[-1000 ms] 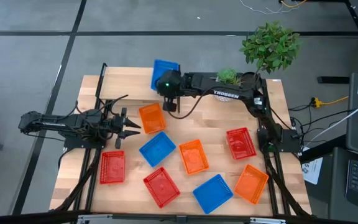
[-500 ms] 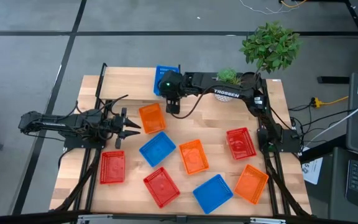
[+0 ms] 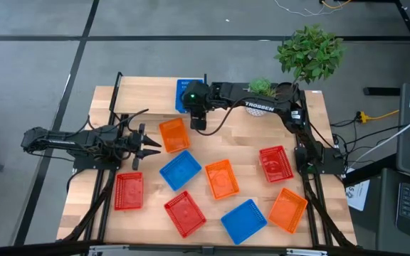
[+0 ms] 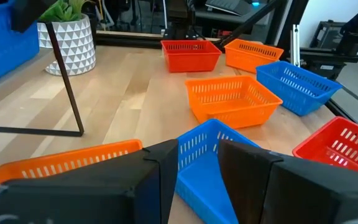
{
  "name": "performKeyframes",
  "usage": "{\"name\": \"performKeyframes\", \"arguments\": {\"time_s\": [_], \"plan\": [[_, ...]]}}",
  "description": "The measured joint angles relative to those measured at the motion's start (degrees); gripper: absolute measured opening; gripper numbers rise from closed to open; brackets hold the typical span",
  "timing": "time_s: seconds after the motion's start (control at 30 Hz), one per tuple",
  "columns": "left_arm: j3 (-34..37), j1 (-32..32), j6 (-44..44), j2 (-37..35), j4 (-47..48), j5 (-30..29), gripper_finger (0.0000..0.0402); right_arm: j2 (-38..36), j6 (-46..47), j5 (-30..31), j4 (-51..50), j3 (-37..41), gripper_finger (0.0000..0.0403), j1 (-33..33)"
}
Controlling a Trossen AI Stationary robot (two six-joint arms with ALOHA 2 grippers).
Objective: Stack baskets on shelf by color
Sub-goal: Put the top blue bin on the shelf, then put the middle orange bin on the shelf
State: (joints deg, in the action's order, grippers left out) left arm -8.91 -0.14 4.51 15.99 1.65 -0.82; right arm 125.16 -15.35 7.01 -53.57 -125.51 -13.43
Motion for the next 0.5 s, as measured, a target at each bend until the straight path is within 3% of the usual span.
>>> {"name": "performKeyframes", "arguments": {"time_s": [0.27, 0.4, 0.5], "plan": [[0.0, 0.0, -0.04, 0.0, 0.0, 0.0, 0.0106, -0.55, -0.31, 2.05, -3.13, -9.55, 0.0159, 2.85], [-0.02, 0.02, 0.49, 0.05, 0.04, -0.01, 0.0106, -6.85, 0.36, 3.4, -3.3, -6.66, 0.0161, 4.71], [-0.04, 0.02, 1.09, 0.08, 0.06, -0.16, 0.0106, -10.39, 4.78, -0.87, -11.17, -6.69, 0.0162, 6.02]]}}
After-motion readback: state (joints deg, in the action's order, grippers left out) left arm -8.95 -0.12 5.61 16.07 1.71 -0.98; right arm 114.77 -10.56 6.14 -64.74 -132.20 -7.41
